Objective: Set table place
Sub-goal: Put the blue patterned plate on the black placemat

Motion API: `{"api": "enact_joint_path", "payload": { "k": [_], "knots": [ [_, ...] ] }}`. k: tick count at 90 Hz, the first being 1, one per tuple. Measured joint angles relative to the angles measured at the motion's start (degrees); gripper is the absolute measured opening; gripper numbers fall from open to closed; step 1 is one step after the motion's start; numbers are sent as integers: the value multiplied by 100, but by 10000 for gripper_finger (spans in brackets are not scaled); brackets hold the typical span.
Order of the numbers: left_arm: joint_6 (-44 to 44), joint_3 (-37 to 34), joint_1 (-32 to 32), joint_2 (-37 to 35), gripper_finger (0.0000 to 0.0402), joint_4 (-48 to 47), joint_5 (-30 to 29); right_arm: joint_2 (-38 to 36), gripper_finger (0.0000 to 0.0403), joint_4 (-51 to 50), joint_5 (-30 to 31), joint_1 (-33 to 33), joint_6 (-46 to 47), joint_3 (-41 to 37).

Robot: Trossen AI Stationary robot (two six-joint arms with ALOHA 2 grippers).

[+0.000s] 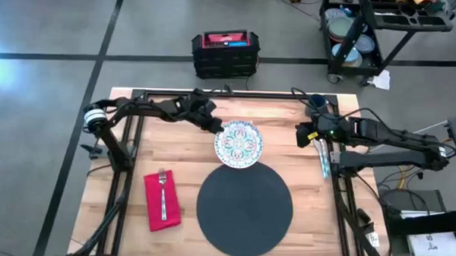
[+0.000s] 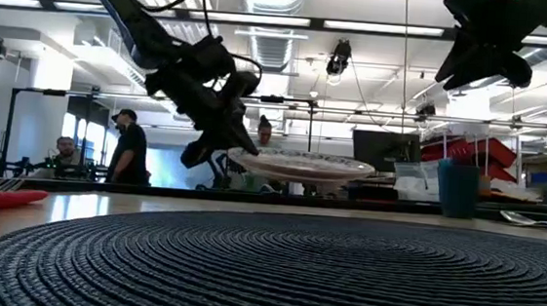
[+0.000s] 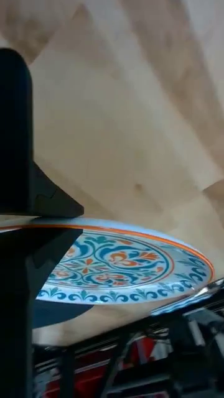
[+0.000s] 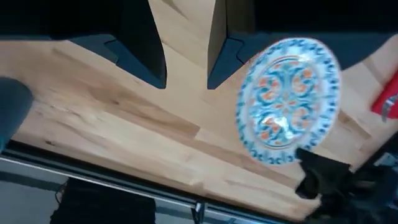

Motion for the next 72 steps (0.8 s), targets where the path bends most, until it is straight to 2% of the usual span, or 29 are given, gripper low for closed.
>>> {"api": "enact_joint_path", "payload": {
  "k": [16, 37, 51, 56, 72],
  "knots": [
    [-29, 132, -462, -224, 0, -566, 137, -16, 117, -227, -428, 11, -58, -3],
    [71, 86, -1763, -406, 0, -1620, 129, -95, 125, -355, -804, 47, -95, -222],
    [-13, 66, -2548, -174, 0, -1516, -264, -85, 130, -269, -898, 178, -62, -467],
    [-78, 46, -2708, -40, 0, -1404, -455, -85, 131, -159, -948, 254, 1, -608],
    [-352, 53, -2935, 363, 0, -788, -549, -91, 133, 225, -1124, 533, 413, -1183]
  ]
}}
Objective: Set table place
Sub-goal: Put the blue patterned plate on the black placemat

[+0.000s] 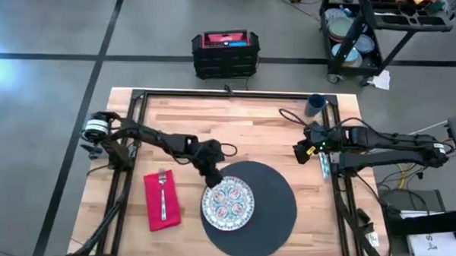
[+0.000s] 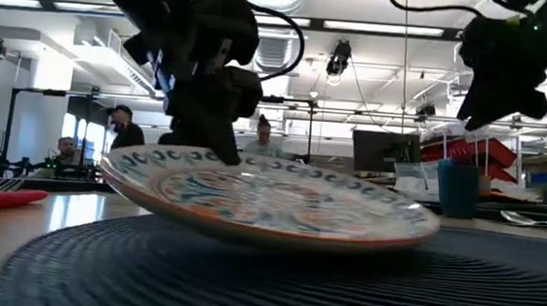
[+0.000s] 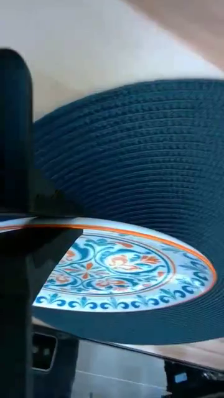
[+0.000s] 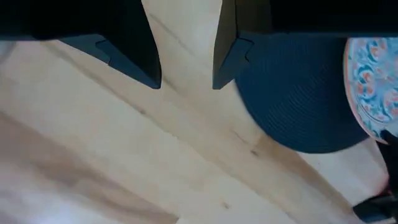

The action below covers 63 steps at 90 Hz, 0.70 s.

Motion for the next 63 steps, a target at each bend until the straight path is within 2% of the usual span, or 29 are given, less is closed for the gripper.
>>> {"api": "enact_joint_path", "payload": {
  "k": [16, 29, 47, 63],
  "knots": [
    [-5, 0, 2, 290, 4, 48, 155, 5, 126, 666, -337, 440, 652, -696],
    [31, -2, -2, 256, 38, 13, 191, 8, 122, 1111, -370, 882, 1164, -1076],
    [96, -4, 99, -27, 89, 49, 225, 7, 115, 1206, -189, 1333, 1580, -1122],
    [140, 94, 175, -264, 114, 72, 215, 41, 95, 1341, -329, 1936, 2094, -1076]
  ]
}}
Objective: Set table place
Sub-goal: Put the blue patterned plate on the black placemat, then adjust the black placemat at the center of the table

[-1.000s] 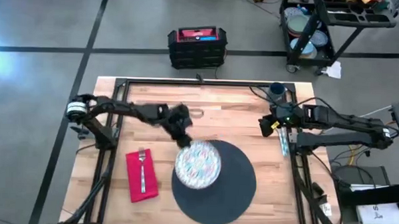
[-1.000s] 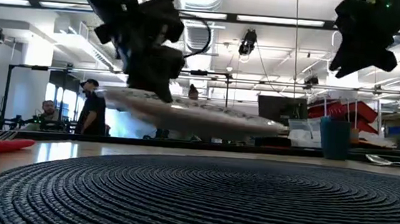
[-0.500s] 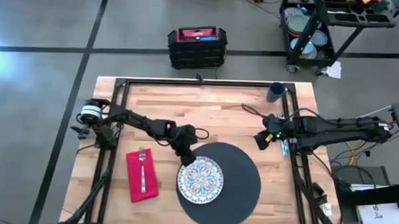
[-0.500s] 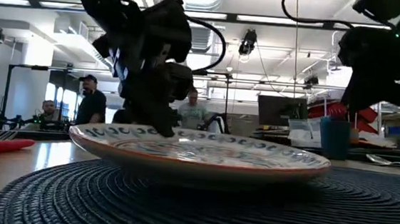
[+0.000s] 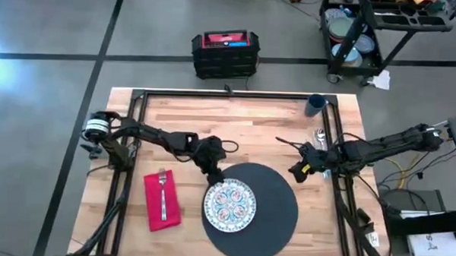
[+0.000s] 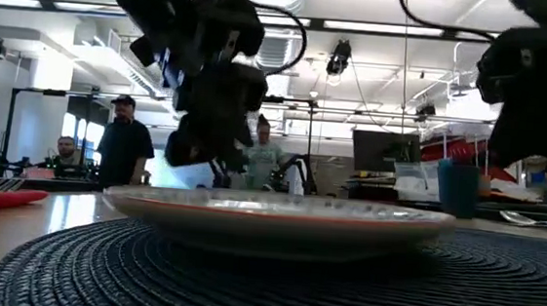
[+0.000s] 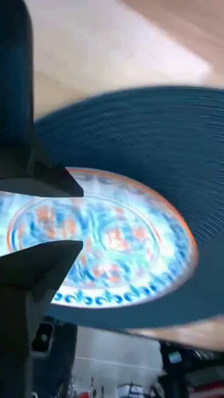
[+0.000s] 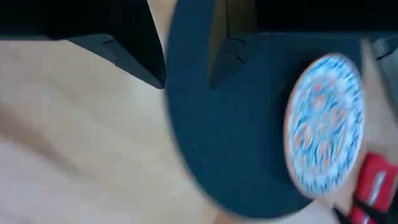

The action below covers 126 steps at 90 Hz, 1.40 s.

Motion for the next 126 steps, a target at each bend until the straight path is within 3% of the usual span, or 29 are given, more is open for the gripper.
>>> {"api": "enact_joint_path", "payload": {
  "k": [19, 51, 65, 87, 126],
  "knots": [
    [451, 391, 34, -109, 106, -93, -273, 674, 8, 536, -3, 1068, 549, -49],
    [1888, 1909, 85, -313, 9, -1068, -1042, 3140, 0, 2845, -90, 1618, 886, 54],
    [2127, 2470, 85, -350, 6, -1109, -1236, 4146, 0, 3315, -311, 1617, 634, 331],
    [2139, 3010, 19, -357, 20, -1096, -1319, 5132, 0, 4119, -496, 1290, 524, 663],
    [2168, 2951, -217, -364, 24, -1578, -1297, 5177, 0, 3985, -152, -305, 149, 673]
  ]
}}
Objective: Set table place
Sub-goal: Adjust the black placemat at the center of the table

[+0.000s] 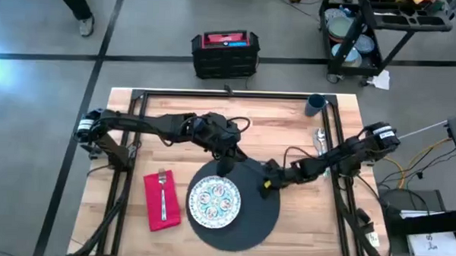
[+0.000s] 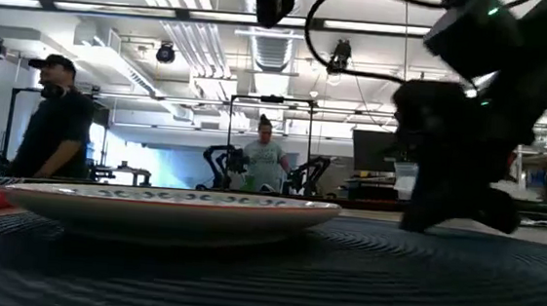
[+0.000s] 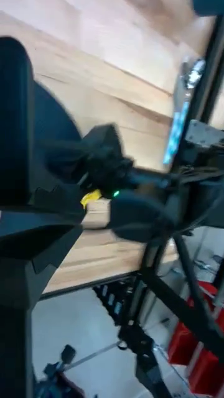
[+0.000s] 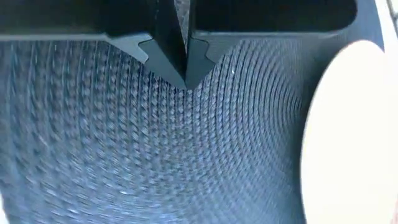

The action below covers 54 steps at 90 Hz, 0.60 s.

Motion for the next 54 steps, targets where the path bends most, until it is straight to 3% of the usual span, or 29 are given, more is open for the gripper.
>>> {"api": "enact_joint_path", "payload": {
  "k": [32, 54],
  "knots": [
    [437, -87, 0, 0, 25, -496, 0, -35, 0, -185, 5, -1172, -563, 0],
    [807, -90, 17, 0, 23, -819, -6, -55, 0, -261, 31, -1250, -609, 0]
  ]
}}
